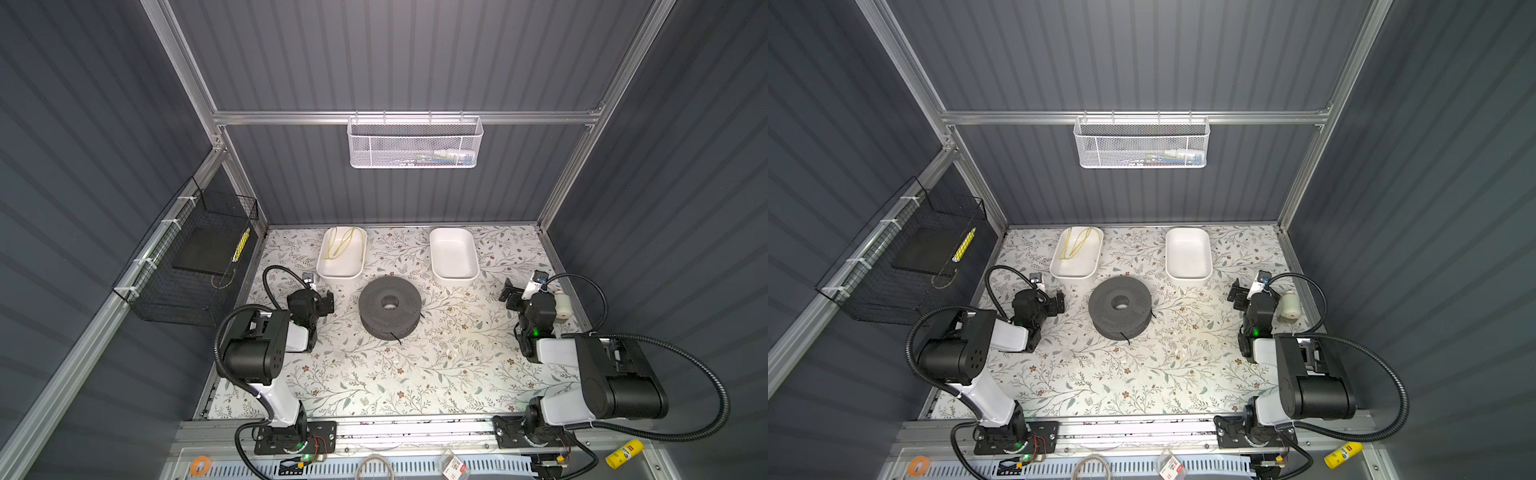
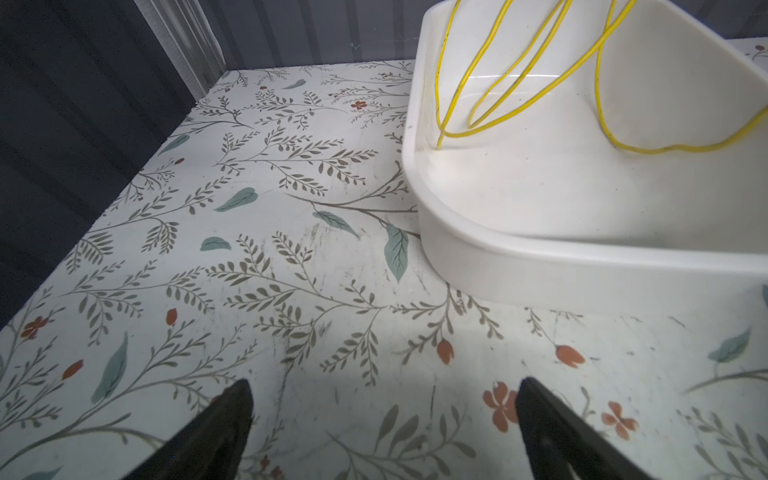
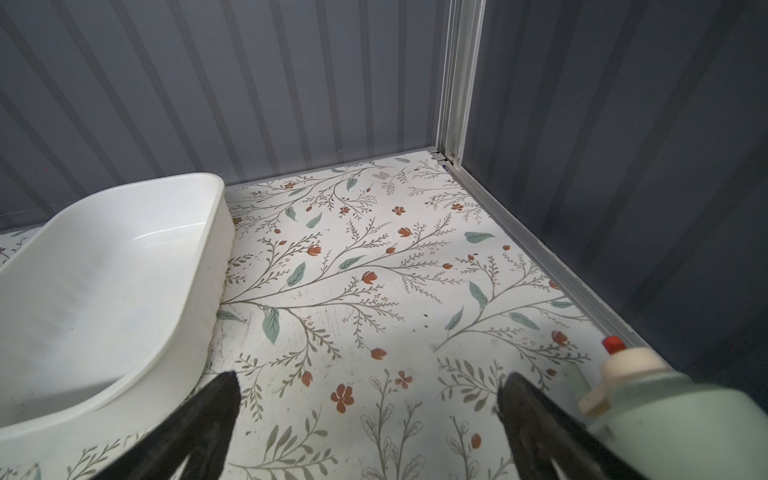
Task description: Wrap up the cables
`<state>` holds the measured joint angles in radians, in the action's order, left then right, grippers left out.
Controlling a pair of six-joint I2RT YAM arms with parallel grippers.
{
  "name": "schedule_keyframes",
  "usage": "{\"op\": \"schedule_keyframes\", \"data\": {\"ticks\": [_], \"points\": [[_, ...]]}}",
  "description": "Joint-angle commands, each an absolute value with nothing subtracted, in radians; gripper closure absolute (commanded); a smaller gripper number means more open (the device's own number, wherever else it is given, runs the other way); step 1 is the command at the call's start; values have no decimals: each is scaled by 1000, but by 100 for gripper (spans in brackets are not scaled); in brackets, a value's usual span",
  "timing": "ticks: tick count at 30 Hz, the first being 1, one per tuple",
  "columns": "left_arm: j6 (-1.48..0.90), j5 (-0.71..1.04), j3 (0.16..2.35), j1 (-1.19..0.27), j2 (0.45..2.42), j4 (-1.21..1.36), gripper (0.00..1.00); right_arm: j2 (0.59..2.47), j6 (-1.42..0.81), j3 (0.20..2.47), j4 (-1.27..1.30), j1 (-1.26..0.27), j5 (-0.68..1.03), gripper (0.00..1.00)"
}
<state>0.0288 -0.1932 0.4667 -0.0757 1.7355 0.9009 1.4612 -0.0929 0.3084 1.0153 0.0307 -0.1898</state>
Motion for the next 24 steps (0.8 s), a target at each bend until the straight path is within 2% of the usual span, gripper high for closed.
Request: {"op": "schedule_keyframes", "data": {"ticks": [1,24], "points": [[15,-199,474,-74,1718,912,1,1457,-83,304,1014,26,-201,1],[20,-201,471,-77,1718,918,1,1461,-58,298,1032,6,-209,1]]}}
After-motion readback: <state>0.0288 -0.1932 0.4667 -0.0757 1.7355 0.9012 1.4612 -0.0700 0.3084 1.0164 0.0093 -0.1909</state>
